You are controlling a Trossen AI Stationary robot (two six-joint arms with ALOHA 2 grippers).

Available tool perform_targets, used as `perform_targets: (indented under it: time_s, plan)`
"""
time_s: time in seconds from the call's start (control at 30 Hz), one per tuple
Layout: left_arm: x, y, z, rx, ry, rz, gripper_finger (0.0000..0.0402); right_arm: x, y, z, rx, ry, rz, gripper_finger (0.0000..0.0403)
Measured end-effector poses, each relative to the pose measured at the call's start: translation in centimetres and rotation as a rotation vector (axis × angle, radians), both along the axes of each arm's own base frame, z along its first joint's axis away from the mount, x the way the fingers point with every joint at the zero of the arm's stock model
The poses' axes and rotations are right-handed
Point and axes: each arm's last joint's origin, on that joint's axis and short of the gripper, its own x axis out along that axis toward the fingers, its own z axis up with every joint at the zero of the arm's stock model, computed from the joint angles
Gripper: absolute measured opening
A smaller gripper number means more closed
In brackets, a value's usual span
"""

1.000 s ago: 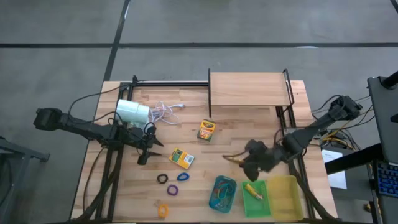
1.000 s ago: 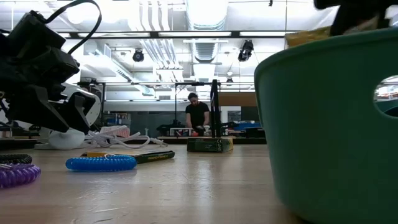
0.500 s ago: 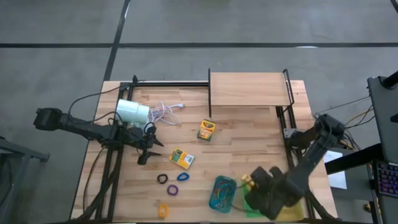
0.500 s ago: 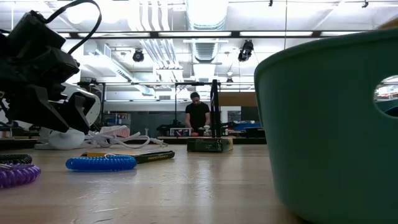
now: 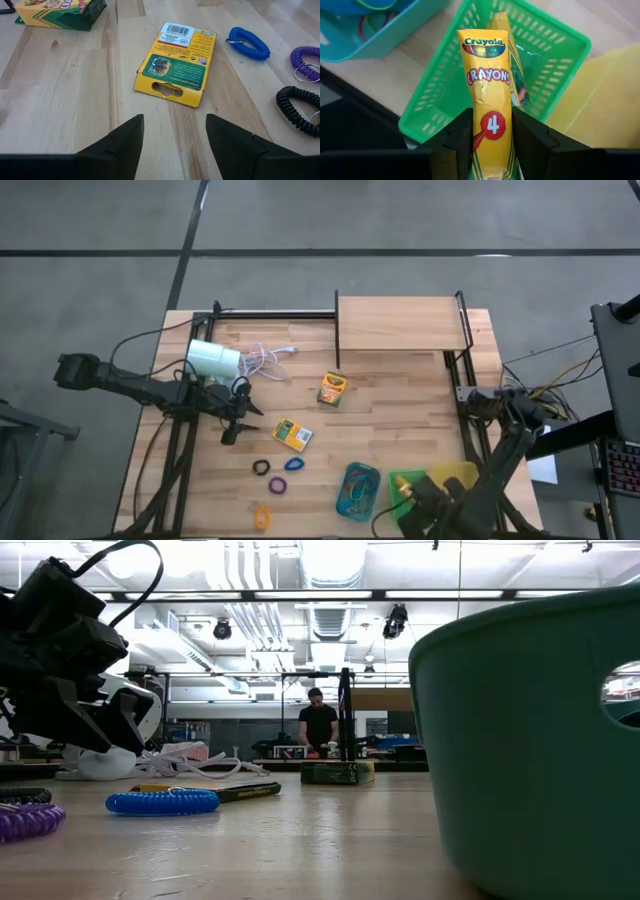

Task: Pick & Place Office Desk Supplies
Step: Put the crayon box into the green bin

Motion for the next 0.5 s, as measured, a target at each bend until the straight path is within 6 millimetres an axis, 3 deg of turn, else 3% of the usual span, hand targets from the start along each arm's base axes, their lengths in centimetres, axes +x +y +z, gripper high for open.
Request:
perform_targets:
  time_s: [0.5]
  plan:
    - [0.0,0.0,0.0,0.000,0.000,0.000,0.0216,0.4,1.6,-4.2,-0.076,0.032,-0.031,0.0118]
